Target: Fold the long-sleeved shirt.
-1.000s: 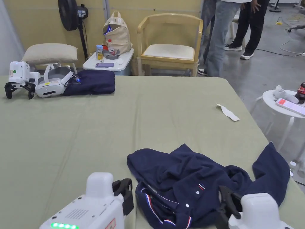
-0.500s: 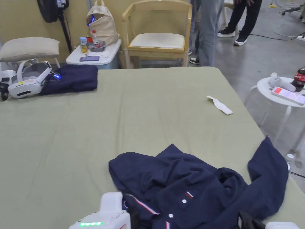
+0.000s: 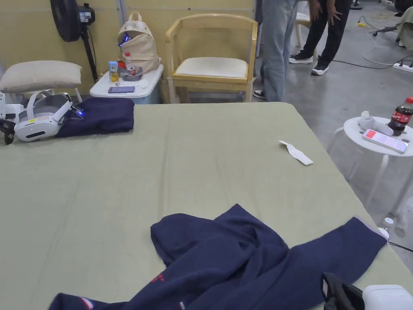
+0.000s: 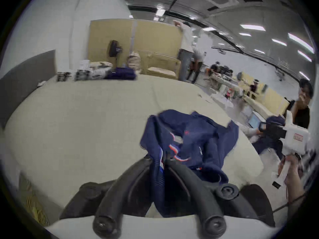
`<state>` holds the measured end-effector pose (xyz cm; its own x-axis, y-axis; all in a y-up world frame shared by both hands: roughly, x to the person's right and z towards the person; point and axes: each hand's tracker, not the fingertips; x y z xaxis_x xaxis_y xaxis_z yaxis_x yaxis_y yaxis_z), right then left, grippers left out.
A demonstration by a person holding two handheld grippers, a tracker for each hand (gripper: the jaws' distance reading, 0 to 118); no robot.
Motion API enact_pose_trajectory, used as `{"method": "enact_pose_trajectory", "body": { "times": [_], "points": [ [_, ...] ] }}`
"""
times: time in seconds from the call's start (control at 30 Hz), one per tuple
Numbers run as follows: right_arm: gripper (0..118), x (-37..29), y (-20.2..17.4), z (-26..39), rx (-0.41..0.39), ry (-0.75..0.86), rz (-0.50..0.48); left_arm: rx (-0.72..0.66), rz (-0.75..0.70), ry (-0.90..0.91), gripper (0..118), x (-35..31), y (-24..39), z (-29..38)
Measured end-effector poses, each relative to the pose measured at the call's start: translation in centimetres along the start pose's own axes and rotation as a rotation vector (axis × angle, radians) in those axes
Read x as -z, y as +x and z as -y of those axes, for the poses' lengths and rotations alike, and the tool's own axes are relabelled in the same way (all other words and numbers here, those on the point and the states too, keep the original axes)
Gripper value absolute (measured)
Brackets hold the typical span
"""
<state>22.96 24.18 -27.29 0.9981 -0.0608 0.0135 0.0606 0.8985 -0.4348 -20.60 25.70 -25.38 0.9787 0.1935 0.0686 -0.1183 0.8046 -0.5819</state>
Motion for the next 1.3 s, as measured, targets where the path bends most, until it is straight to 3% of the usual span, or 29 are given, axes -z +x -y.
{"method": "enact_pose_trajectory", "body": {
  "times": [0.17,0.2,0.23,0.3,0.33,0.43,0.57,0.7,0.77,0.83,0.9,0.93,1.07,1.3],
  "points": [
    [1,2.9,-2.1,-2.8,-0.066,0.019,-0.049,-0.067,-0.202,0.051,5,-2.1,-5.8,-1.4],
    [12,4.3,-2.4,-3.5,-0.075,0.019,-0.072,-0.091,-0.222,0.039,5,-2.1,-6.5,-1.4],
    [32,6.0,-2.8,-4.3,-0.085,-0.004,-0.113,-0.103,-0.235,0.033,5,-1.9,-7.0,-1.4],
    [88,9.8,-3.5,-5.4,-0.106,-0.076,-0.172,-0.122,-0.238,0.023,5,-1.0,-9.2,-0.3],
    [89,12.4,-3.7,-6.0,-0.120,-0.129,-0.218,-0.131,-0.226,0.012,5,-0.4,-9.4,-0.2],
    [88,20.0,-4.5,-5.5,-0.170,-0.249,-0.273,-0.117,-0.218,0.015,5,0.8,-9.3,0.4],
    [86,29.5,-4.2,-2.8,-0.204,-0.454,-0.206,-0.106,-0.216,-0.009,5,2.6,-9.9,0.3],
    [78,35.0,-2.5,-0.6,-0.025,-0.614,-0.240,-0.142,-0.215,-0.009,5,3.3,-10.5,0.0],
    [79,33.8,-2.9,-1.0,-0.106,-0.502,-0.233,-0.149,-0.229,-0.023,5,3.8,-11.0,0.3],
    [60,33.5,-3.4,-1.2,-0.169,-0.523,-0.243,-0.161,-0.234,-0.039,5,4.0,-11.5,0.8],
    [6,31.2,-4.4,-1.8,-0.206,-0.484,-0.282,-0.169,-0.233,-0.046,5,4.1,-11.4,1.0],
    [6,30.3,-4.6,-2.1,-0.253,-0.452,-0.216,-0.170,-0.232,-0.042,5,3.9,-11.3,1.0],
    [6,25.0,-4.0,-4.8,-0.174,-0.322,-0.278,-0.172,-0.200,0.008,5,1.7,-10.5,-0.3],
    [6,8.2,-2.2,-14.3,-0.133,0.073,-0.210,-0.096,-0.149,0.206,5,-4.3,-9.9,-4.9]
  ]
}}
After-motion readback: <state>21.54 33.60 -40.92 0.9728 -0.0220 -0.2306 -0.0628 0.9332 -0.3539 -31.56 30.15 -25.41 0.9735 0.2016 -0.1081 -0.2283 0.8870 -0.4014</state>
